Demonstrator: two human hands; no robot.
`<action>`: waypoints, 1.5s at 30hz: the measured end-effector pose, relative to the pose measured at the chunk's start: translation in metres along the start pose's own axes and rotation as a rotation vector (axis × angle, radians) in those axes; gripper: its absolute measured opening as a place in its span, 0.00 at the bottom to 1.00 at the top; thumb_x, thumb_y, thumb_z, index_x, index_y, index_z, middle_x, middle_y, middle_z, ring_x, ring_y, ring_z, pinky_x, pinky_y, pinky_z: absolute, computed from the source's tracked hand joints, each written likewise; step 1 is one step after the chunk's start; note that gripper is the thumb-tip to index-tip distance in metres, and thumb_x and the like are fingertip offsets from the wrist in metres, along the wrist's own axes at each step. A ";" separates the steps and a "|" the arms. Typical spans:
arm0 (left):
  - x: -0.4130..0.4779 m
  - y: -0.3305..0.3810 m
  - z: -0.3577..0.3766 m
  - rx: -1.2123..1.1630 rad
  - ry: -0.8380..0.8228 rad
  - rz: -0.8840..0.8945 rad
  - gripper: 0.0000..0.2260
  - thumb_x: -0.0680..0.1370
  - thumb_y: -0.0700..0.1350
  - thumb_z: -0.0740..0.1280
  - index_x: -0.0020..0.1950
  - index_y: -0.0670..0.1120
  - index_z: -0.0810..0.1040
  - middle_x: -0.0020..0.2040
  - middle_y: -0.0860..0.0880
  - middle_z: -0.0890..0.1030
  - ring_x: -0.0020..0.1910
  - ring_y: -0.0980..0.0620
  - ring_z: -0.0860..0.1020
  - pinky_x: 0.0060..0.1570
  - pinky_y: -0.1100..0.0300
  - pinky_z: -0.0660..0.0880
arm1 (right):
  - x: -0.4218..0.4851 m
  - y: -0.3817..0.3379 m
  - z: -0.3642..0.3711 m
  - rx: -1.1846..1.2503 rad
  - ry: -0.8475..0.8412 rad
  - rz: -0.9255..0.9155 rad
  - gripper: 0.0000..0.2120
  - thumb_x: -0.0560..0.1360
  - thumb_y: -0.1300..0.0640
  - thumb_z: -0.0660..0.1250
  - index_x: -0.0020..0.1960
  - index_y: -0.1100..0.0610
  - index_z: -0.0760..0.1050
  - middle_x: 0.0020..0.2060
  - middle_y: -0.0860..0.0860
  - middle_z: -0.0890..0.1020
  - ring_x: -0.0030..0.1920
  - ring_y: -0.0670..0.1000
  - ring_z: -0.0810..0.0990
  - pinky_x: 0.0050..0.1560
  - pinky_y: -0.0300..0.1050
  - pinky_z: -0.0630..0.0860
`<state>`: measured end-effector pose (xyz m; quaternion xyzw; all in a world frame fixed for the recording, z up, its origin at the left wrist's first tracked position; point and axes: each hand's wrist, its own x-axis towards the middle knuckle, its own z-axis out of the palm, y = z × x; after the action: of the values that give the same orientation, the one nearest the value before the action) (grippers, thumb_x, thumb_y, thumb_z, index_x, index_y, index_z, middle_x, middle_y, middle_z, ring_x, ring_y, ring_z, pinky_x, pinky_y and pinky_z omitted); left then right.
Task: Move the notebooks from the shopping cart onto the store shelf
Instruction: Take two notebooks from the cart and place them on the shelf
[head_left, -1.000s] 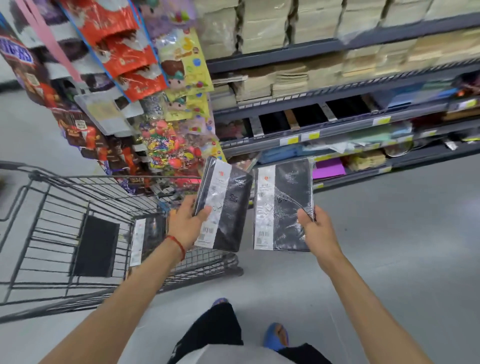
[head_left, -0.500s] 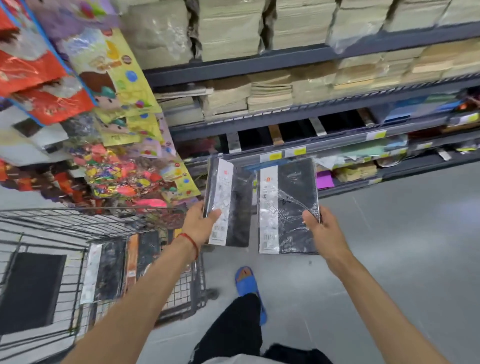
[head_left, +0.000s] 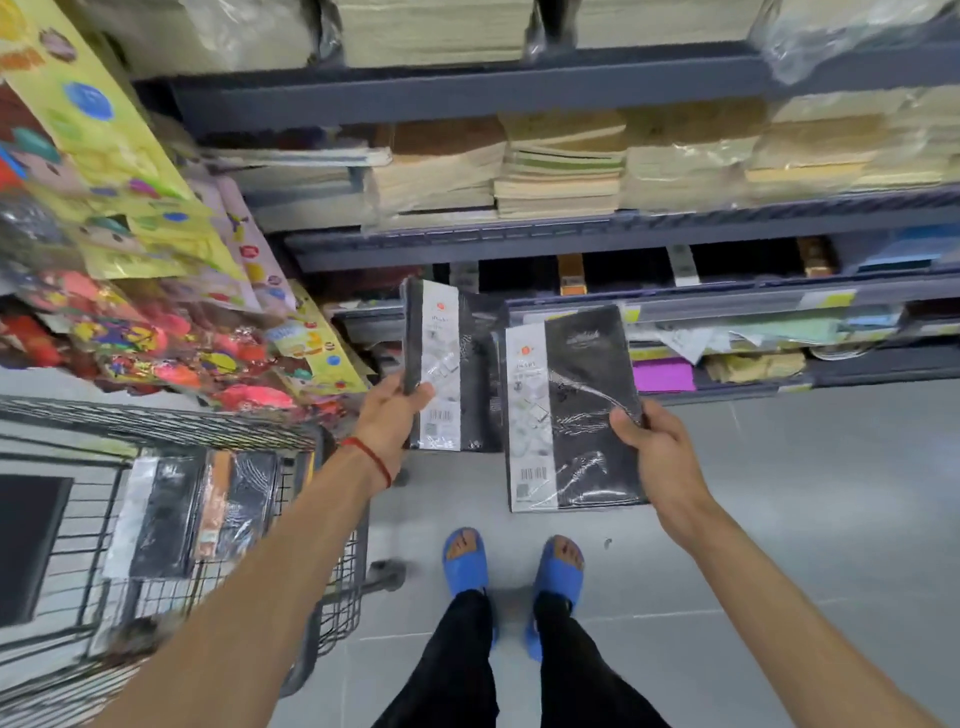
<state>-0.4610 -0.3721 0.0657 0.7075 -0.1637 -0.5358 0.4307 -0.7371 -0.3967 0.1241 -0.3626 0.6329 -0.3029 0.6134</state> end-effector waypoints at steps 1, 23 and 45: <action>0.004 0.000 0.007 -0.020 0.004 0.009 0.14 0.80 0.40 0.67 0.65 0.46 0.78 0.59 0.51 0.82 0.59 0.51 0.79 0.64 0.53 0.73 | 0.007 0.002 -0.003 0.015 -0.001 0.007 0.06 0.81 0.64 0.64 0.50 0.58 0.80 0.45 0.56 0.85 0.47 0.58 0.83 0.54 0.60 0.80; 0.089 -0.003 0.050 0.177 0.030 0.176 0.33 0.62 0.29 0.79 0.64 0.43 0.74 0.57 0.47 0.82 0.56 0.50 0.80 0.47 0.70 0.77 | 0.070 0.024 -0.023 0.057 0.151 -0.073 0.07 0.81 0.60 0.64 0.53 0.59 0.80 0.48 0.54 0.85 0.52 0.55 0.81 0.67 0.65 0.72; 0.086 -0.005 0.067 0.243 0.295 0.118 0.36 0.68 0.53 0.78 0.71 0.44 0.68 0.66 0.48 0.75 0.62 0.51 0.75 0.65 0.56 0.71 | 0.067 0.022 -0.020 0.042 0.068 -0.089 0.08 0.82 0.60 0.64 0.57 0.59 0.80 0.51 0.53 0.85 0.55 0.55 0.82 0.63 0.52 0.76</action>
<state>-0.4905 -0.4579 0.0054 0.8143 -0.2033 -0.3764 0.3923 -0.7585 -0.4409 0.0700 -0.3668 0.6301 -0.3554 0.5849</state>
